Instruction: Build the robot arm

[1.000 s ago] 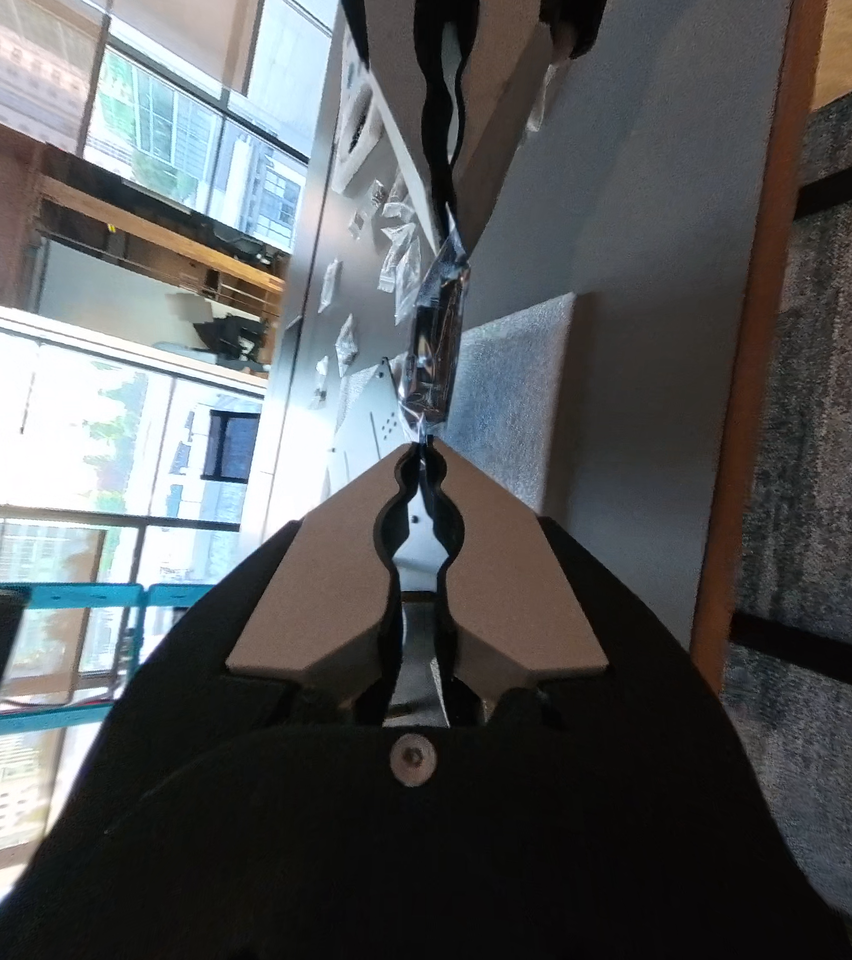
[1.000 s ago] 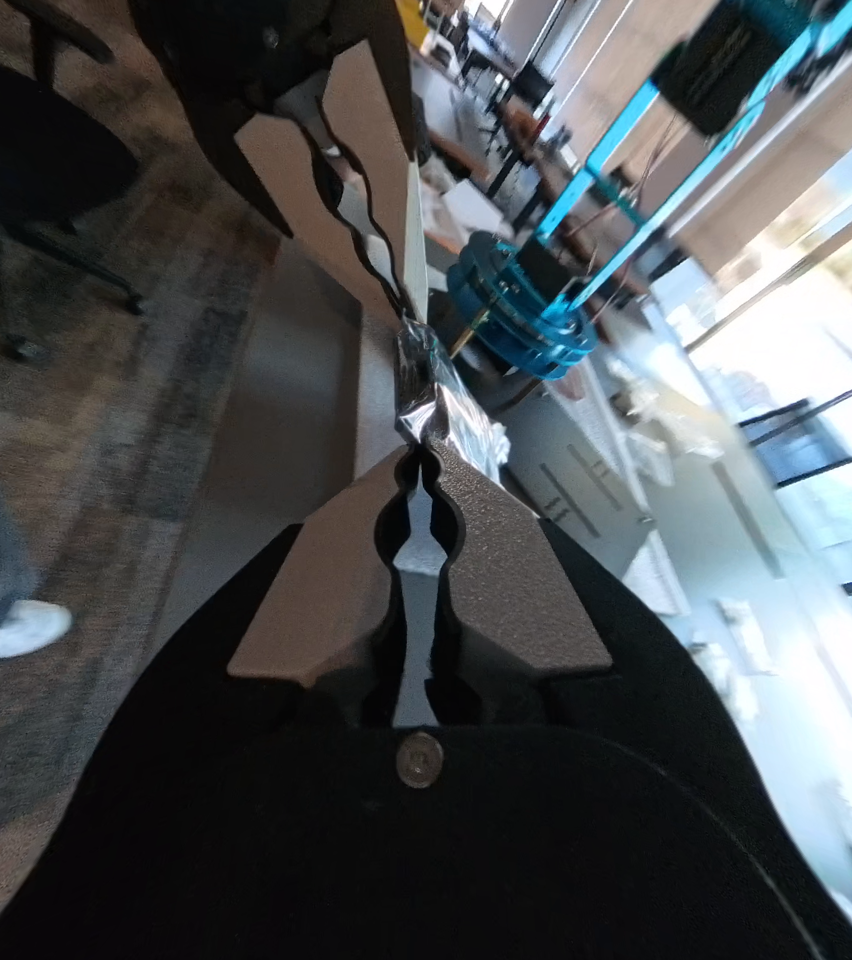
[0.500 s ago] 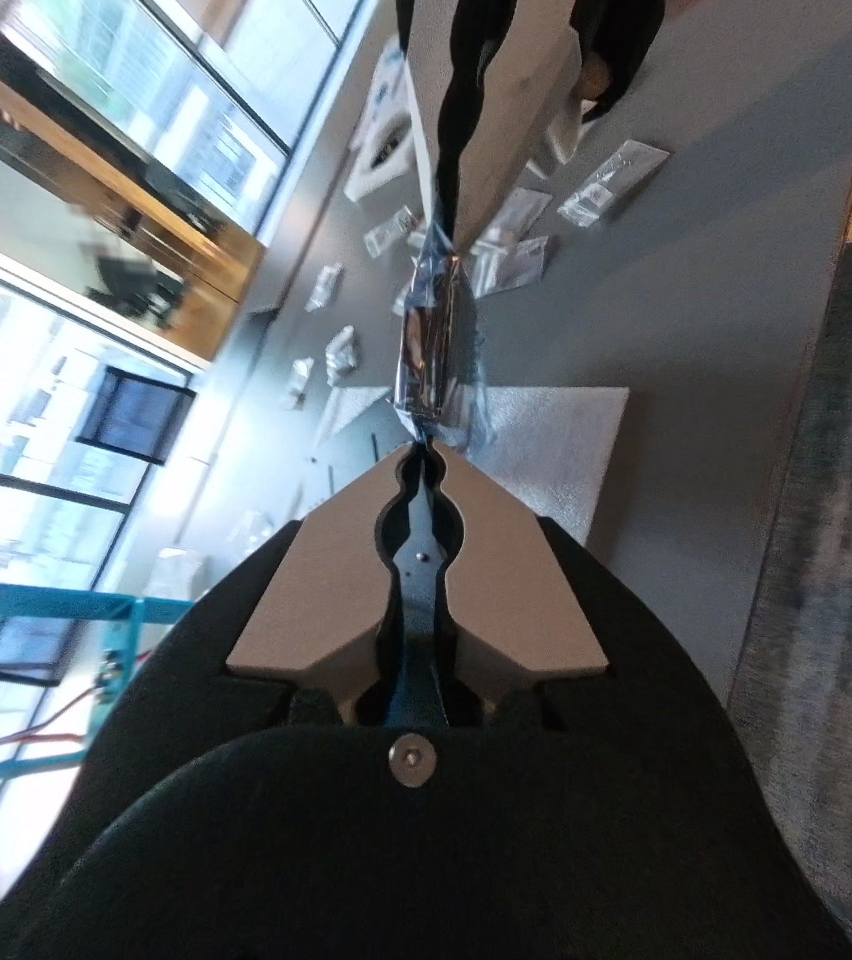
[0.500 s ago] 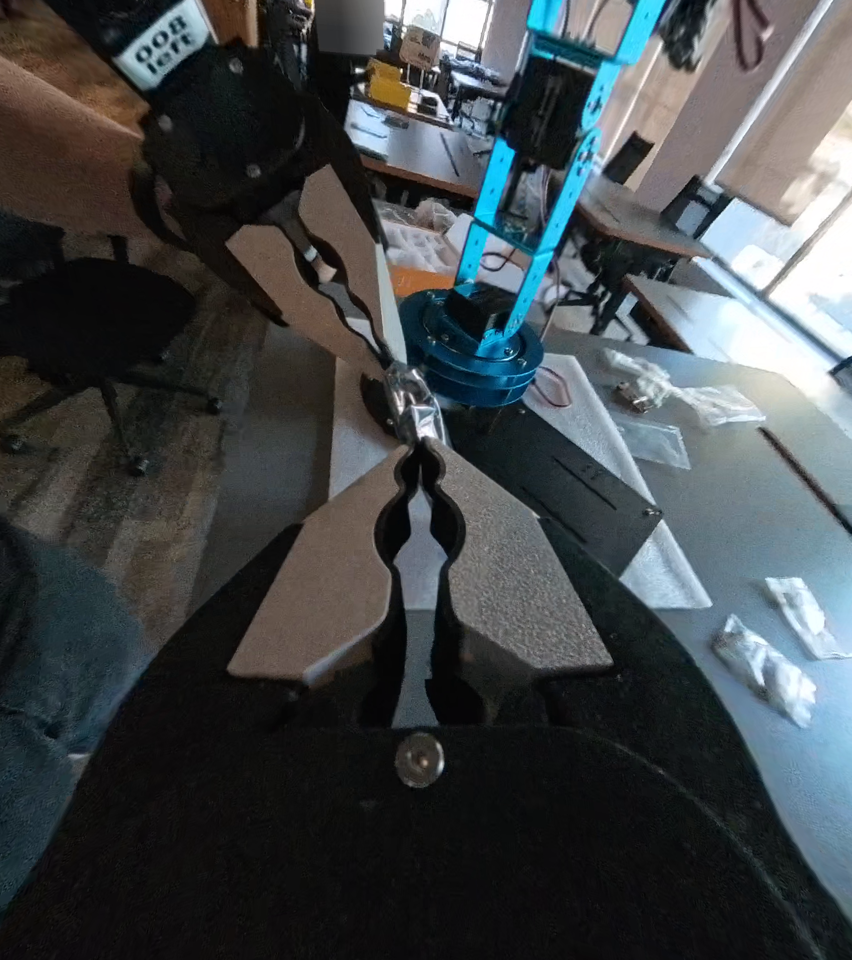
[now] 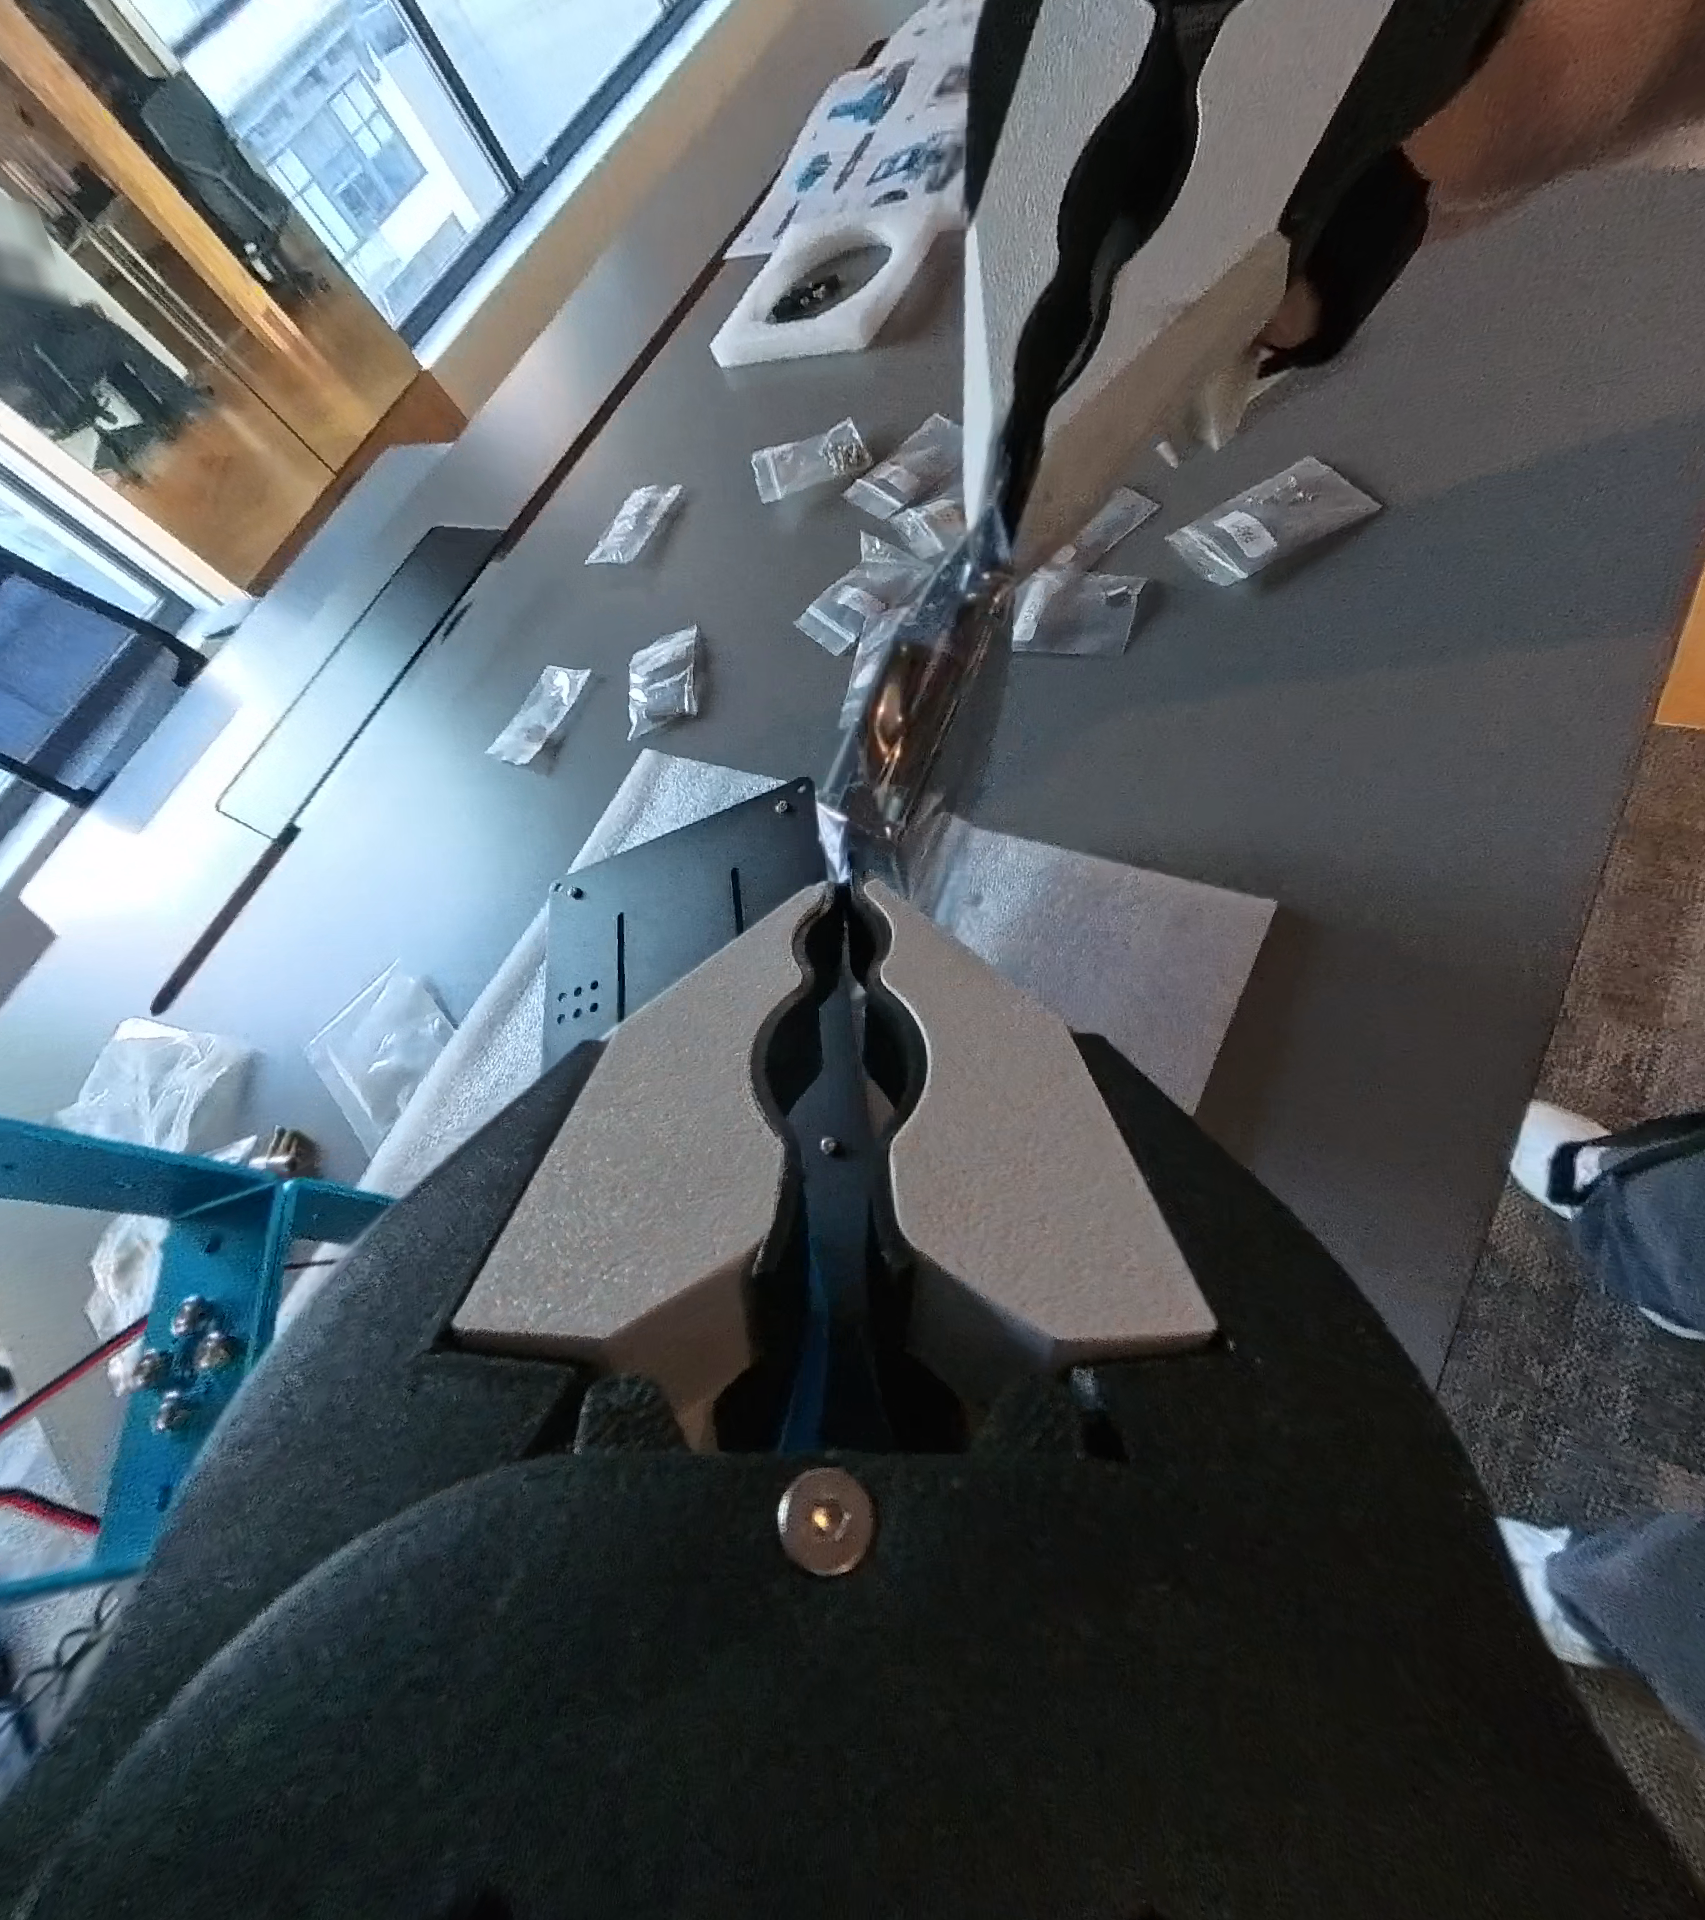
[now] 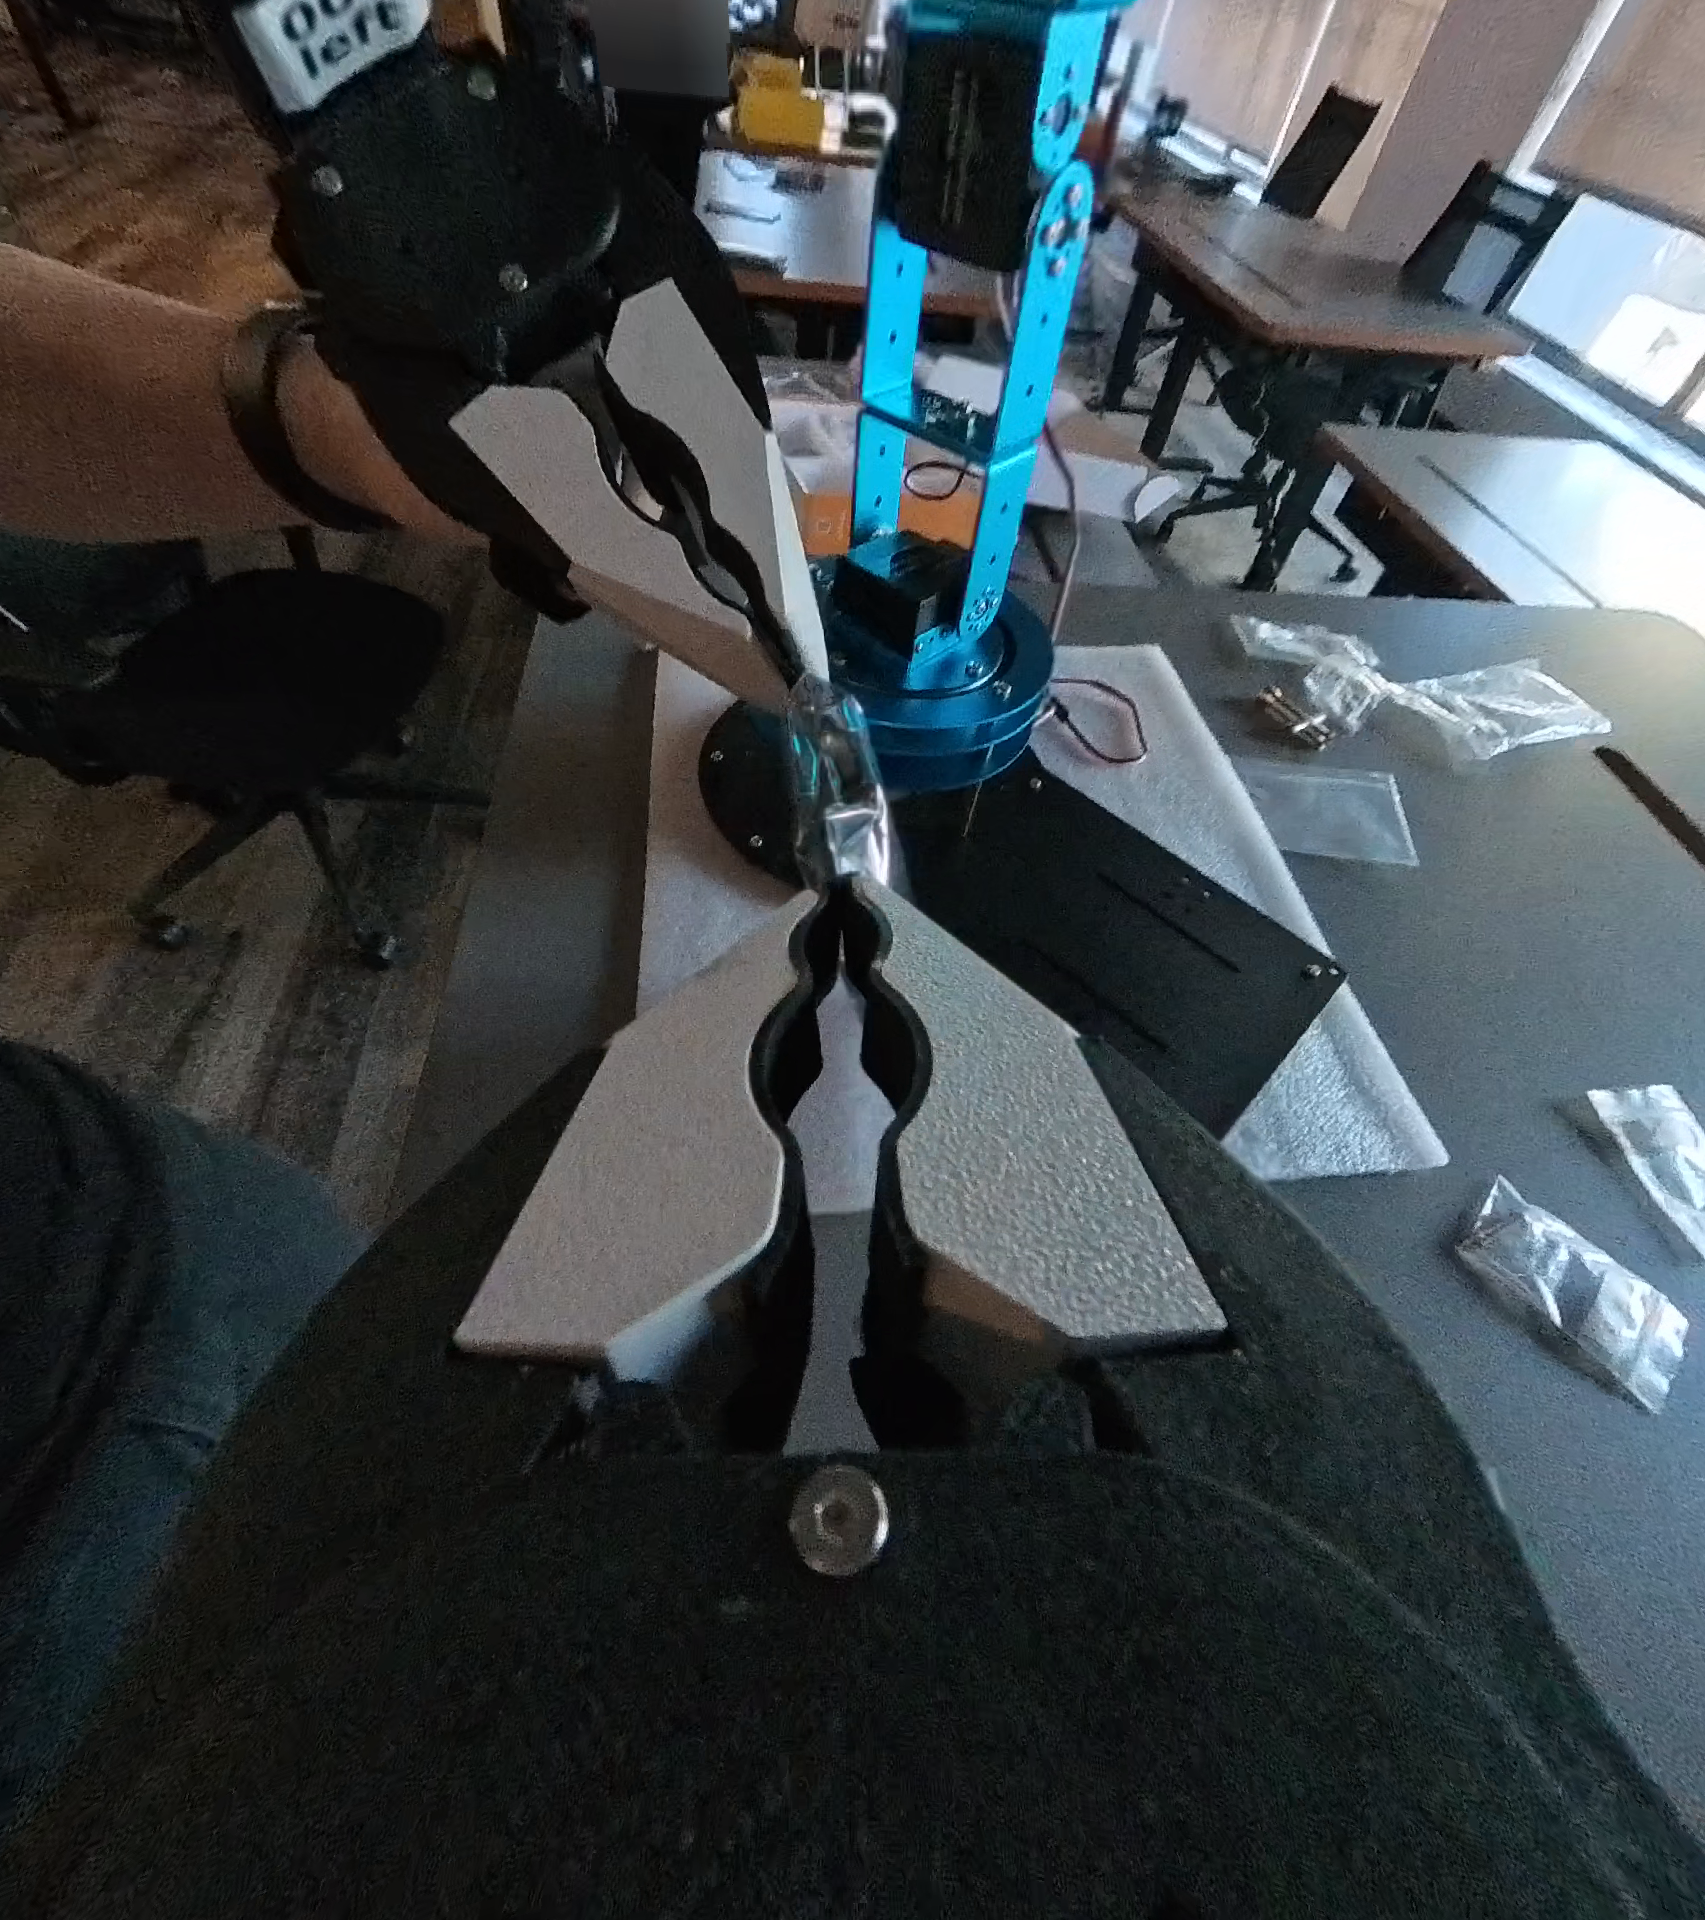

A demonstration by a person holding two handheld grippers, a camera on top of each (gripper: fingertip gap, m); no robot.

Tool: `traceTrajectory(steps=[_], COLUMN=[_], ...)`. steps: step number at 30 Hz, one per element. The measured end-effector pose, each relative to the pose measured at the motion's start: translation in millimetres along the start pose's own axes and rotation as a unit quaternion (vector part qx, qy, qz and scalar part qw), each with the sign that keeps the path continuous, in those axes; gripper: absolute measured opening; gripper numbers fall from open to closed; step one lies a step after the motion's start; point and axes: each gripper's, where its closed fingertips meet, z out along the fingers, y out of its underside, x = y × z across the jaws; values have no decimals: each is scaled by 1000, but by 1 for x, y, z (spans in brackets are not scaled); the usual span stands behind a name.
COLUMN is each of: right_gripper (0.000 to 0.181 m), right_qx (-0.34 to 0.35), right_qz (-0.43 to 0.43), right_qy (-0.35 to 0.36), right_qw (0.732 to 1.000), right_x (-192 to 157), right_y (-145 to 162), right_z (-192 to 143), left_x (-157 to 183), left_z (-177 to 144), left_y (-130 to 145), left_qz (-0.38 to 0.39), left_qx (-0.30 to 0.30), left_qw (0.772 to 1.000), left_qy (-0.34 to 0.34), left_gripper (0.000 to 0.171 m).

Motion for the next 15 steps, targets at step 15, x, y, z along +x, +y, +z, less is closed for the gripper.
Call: traceTrajectory(steps=[15], right_gripper=[21], right_qx=[-38], right_qz=[-12], right_qy=[-9], right_qw=[999], right_x=[1], right_y=[12], right_z=[-10], left_x=[2], left_z=[12], left_y=[-9], left_qz=[-5], left_qx=[-32], left_qw=[999], left_qy=[16], left_gripper=[0])
